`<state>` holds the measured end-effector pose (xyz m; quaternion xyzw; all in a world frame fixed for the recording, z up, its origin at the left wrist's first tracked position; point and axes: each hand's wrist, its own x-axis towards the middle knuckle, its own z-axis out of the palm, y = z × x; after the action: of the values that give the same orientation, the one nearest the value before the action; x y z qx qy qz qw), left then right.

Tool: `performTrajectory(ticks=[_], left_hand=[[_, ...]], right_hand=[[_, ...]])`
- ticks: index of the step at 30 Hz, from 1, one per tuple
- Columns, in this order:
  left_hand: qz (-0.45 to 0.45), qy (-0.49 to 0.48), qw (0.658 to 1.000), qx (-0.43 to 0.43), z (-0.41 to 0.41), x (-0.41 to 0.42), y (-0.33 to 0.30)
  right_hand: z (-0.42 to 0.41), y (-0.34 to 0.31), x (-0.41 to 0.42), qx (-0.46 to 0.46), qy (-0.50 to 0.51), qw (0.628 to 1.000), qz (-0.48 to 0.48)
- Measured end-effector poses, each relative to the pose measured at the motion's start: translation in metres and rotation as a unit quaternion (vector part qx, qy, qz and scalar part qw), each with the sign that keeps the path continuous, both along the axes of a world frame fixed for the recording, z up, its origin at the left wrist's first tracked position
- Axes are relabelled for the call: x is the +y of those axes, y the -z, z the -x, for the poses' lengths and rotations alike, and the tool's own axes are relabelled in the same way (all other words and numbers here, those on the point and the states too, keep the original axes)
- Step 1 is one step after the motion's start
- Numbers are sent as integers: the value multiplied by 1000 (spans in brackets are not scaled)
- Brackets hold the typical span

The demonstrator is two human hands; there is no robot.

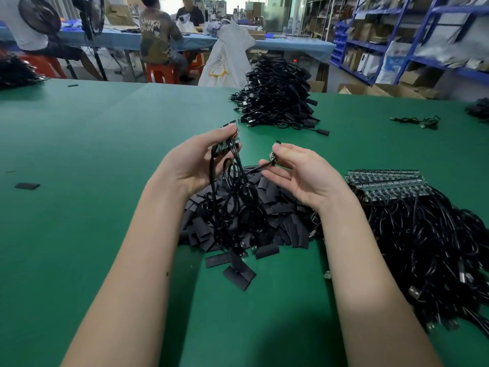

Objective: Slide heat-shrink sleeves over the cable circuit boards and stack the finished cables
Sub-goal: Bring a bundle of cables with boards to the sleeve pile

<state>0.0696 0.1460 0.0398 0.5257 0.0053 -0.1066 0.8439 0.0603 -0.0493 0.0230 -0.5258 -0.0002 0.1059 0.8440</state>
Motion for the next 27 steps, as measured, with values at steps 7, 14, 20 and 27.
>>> performTrajectory(ticks=[7, 14, 20, 27], left_hand=[[-40, -22, 998, -46, -1, -17, 9], [-186, -41, 977, -96, -3, 0, 14], [-187, -15, 978, -90, 0, -3, 18], [-135, 32, 989, -58, 3, -4, 19]], right_hand=[[0, -3, 14, -56, -21, 998, 14], [-7, 11, 13, -30, 104, 990, 87], [-8, 15, 12, -43, 62, 989, 130], [-5, 22, 18, -48, -35, 972, 226]])
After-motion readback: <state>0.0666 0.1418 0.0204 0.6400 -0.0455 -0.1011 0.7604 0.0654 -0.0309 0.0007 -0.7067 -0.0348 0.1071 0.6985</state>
